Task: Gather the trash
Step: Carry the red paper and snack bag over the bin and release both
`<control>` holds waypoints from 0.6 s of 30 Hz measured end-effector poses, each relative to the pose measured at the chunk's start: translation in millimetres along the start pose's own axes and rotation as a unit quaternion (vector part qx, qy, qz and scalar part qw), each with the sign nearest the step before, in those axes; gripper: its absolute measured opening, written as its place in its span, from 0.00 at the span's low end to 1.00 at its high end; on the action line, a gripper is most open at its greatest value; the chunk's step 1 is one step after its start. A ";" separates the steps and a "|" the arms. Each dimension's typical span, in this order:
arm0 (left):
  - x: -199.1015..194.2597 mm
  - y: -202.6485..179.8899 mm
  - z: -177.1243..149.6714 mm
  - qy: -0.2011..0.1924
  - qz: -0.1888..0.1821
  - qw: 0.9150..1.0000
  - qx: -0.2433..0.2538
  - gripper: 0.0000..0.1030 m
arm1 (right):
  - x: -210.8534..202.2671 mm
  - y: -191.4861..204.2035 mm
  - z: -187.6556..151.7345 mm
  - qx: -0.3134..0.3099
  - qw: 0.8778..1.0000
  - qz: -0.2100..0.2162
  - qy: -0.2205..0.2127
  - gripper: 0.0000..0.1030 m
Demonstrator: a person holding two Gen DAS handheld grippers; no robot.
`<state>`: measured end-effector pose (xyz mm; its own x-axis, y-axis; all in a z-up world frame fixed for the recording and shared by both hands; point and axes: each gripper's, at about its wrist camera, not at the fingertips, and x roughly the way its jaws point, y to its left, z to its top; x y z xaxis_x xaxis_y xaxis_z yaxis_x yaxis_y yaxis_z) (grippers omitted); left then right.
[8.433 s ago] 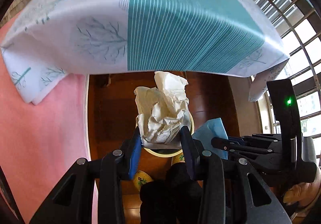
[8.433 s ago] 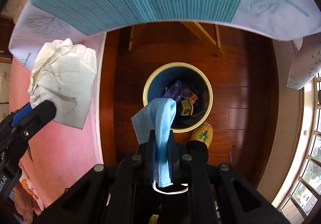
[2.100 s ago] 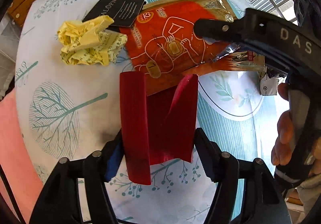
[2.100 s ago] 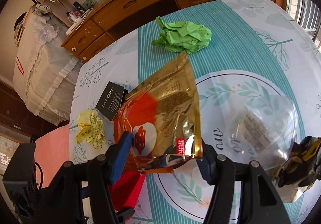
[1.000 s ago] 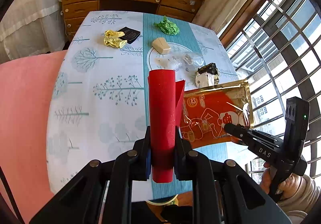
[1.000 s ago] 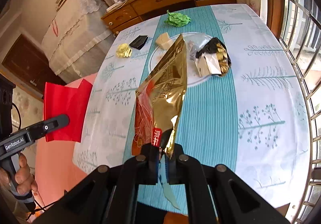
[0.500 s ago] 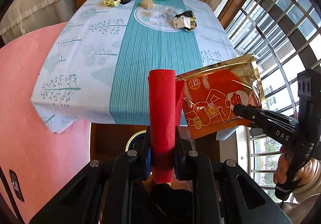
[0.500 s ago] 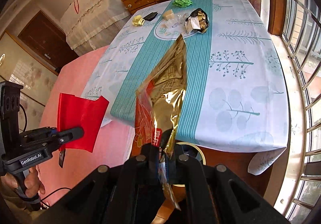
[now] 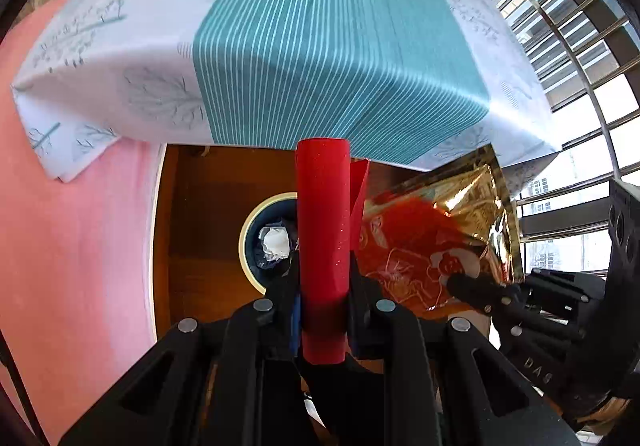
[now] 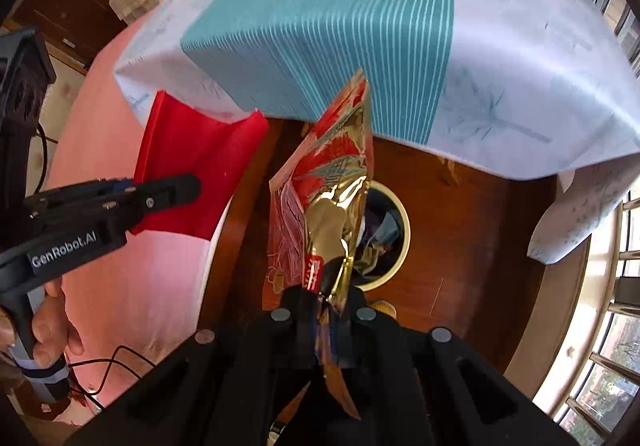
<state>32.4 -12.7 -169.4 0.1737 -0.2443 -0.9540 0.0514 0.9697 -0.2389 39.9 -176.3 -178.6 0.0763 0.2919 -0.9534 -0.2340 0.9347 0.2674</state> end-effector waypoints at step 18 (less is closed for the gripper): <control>299.4 56.9 -37.9 0.113 0.043 0.993 0.014 0.61 | 297.0 -87.0 -23.6 0.112 0.986 -0.056 0.111 0.52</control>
<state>50.1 -30.4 -475.4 -0.0462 -0.1504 -0.9875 0.0732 0.9854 -0.1535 60.0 -175.7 -488.3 -0.1295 0.1565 -0.9792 -0.0147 0.9871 0.1597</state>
